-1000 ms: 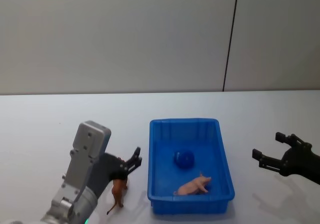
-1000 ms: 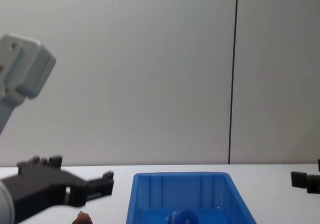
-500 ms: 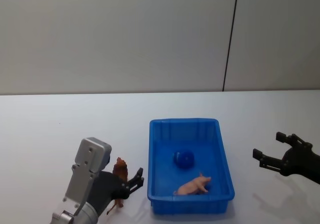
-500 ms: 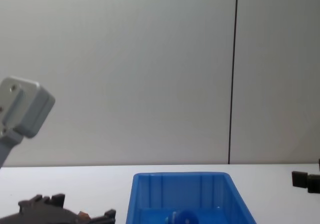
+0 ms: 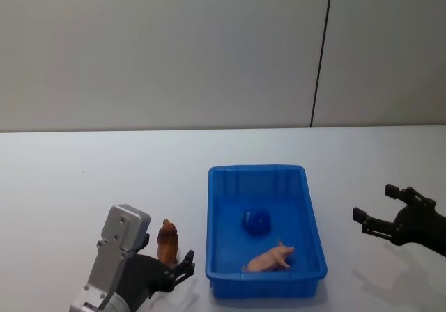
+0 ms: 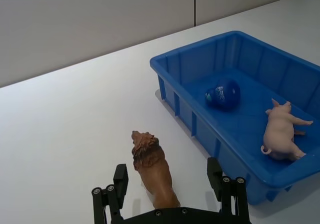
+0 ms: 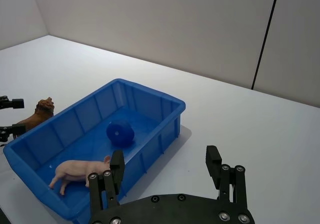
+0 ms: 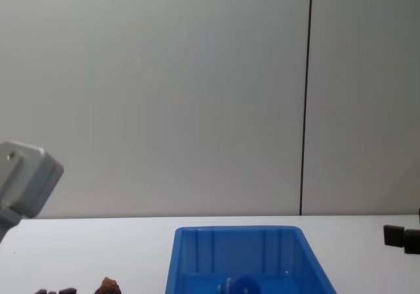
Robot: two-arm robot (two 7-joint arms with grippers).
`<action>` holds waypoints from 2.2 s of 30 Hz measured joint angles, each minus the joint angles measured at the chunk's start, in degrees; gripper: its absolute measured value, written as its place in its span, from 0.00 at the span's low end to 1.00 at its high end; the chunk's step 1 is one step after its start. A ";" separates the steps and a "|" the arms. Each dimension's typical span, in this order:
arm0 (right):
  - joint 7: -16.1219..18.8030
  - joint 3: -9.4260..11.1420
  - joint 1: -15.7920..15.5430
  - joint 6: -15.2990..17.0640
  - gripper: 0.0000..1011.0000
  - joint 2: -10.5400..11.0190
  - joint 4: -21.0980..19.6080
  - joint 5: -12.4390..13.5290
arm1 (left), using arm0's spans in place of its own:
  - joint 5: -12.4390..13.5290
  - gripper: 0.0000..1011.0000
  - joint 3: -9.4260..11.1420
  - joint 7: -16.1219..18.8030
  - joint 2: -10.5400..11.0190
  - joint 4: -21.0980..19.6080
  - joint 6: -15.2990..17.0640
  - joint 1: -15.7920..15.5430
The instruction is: Pick up the two dolls from the table and place them into the box.
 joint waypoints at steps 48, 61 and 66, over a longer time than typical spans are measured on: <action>0.00 -0.01 0.00 0.01 0.99 0.00 0.00 0.00 | 3.80 0.30 -1.76 -4.07 -1.96 3.66 -1.67 -2.28; 0.00 -0.01 0.00 0.00 0.99 0.00 0.00 0.00 | 7.50 0.30 -3.26 -5.19 -3.23 1.60 -5.13 -6.00; 0.00 -0.01 0.00 0.00 0.99 0.00 0.00 -0.01 | 8.64 0.30 -3.09 -6.74 -5.06 2.46 -6.20 -8.04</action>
